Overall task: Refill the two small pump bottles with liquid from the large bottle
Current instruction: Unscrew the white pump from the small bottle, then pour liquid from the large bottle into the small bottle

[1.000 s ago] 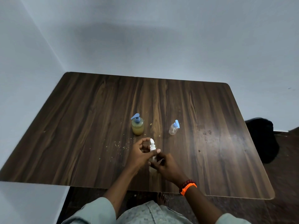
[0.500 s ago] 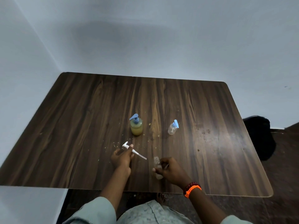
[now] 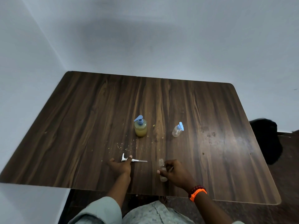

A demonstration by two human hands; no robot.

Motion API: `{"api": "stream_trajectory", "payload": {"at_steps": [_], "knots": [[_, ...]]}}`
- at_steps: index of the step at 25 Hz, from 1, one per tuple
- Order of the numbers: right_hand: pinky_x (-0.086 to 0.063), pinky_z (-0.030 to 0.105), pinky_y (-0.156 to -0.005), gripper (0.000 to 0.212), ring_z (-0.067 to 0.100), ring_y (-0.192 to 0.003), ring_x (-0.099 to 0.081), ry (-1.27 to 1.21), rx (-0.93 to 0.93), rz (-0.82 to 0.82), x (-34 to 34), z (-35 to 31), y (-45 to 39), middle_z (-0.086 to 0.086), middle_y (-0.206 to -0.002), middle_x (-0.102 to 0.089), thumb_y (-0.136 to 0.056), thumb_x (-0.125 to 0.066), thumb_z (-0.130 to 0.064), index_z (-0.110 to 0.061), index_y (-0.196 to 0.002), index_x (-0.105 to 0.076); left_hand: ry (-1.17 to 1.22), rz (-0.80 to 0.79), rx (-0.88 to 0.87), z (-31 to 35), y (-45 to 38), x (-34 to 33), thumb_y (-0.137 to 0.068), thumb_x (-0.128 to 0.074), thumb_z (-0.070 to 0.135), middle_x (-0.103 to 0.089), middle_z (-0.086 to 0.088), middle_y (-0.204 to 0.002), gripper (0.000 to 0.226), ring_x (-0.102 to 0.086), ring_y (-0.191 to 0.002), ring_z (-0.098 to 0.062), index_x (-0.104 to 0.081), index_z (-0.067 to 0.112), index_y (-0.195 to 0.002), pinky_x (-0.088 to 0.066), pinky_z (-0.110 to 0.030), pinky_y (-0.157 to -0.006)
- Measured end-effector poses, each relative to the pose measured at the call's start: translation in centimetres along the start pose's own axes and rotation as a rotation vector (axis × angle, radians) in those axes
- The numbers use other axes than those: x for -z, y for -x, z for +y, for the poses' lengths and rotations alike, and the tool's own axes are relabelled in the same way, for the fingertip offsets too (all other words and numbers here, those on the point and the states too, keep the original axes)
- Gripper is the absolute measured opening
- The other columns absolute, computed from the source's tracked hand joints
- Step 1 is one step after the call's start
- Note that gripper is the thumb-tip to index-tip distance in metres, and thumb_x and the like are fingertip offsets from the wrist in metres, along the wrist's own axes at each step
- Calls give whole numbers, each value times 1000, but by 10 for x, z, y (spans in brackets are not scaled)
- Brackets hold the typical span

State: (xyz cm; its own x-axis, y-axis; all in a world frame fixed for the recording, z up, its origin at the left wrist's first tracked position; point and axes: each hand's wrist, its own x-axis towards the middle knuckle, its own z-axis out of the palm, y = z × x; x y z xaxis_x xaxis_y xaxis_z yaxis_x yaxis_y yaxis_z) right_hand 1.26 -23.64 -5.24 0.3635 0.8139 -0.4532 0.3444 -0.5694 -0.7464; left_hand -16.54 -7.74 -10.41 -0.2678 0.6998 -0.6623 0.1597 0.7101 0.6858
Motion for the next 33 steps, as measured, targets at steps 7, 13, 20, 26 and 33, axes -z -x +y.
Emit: {"api": "stream_trajectory", "payload": {"at_steps": [7,13,20,26,33], "knots": [[-51,14,-63,41,9,-84,-70,27,-13,-2,-3,1,-7,3,-98,-75,-84,-83,-47,-16,-109,-73,-21,-14,-22,4,2,3,-60,-102,22,-61,-18,-134,101,-70,-111,-42,-39,15,-139,-59,-59,-98],[-49,12,-61,37,7,-83,-69,36,-1,1,-5,-2,-11,3,-96,-75,-84,-83,-45,-17,-107,-75,-10,-55,-4,6,1,4,-65,-100,18,-58,-21,-140,107,-68,-116,-43,-33,11,-148,-57,-57,-103],[-46,14,-60,38,5,-77,-65,31,12,26,-6,-4,-10,5,-92,-74,-84,-82,-49,-17,-103,-75,-74,-20,-40,6,2,11,-60,-100,39,-63,-8,-121,98,-70,-97,-36,-48,11,-137,-62,-57,-92],[-48,17,-62,26,5,-73,-64,-50,84,71,0,-29,-9,6,-84,-73,-88,-82,-37,-13,-96,-76,-69,-185,-407,55,45,11,-89,-82,30,-75,-9,-100,31,-73,-93,-30,-69,13,-111,-61,-44,-80],[-58,24,-69,17,2,-82,-74,-65,249,85,0,-68,-26,-10,-88,-79,-91,-75,-34,-24,-104,-79,-274,-799,-383,63,74,8,-86,-86,30,-83,-2,-107,30,-79,-98,-15,-78,25,-114,-65,-32,-70]]}}
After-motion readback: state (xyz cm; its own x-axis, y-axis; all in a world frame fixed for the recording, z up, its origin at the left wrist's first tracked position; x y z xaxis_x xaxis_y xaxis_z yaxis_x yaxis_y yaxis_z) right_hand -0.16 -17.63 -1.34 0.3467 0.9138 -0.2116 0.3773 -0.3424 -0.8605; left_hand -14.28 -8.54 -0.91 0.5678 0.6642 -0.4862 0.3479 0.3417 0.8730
